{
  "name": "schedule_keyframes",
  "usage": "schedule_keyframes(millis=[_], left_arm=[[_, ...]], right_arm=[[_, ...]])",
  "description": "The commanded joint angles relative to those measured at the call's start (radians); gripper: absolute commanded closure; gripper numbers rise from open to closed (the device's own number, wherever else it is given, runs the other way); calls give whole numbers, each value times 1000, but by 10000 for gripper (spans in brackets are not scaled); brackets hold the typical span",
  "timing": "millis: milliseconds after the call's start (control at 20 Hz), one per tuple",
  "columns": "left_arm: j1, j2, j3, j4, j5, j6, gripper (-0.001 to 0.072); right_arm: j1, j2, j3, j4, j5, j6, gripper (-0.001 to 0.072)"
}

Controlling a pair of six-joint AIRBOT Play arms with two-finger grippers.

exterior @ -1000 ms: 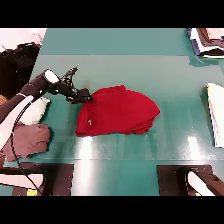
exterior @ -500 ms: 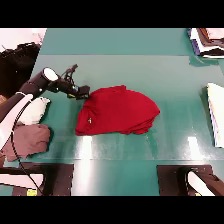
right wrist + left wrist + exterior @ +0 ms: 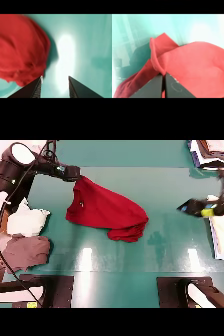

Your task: Fold the shirts.

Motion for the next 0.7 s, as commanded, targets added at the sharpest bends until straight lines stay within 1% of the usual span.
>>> schedule_keyframes(millis=[0,100,200,350,550,600,650], left_arm=[[0,6,34,16,-33,0,681],[0,5,34,16,-40,0,681],[0,5,34,16,-47,0,681],[0,5,34,16,-54,0,681],[0,5,34,16,-55,0,681],[0,5,34,16,-59,0,681],[0,5,34,16,-64,0,681]], right_arm=[[19,-69,-234,142,-110,-19,335],[73,-158,-270,229,-176,-53,337],[143,-249,-256,295,-228,-79,348],[241,-381,-174,327,-264,-84,348],[315,-531,-44,329,-244,-83,349],[327,-558,-18,328,-231,-83,363],[338,-582,6,327,-222,-83,452]])
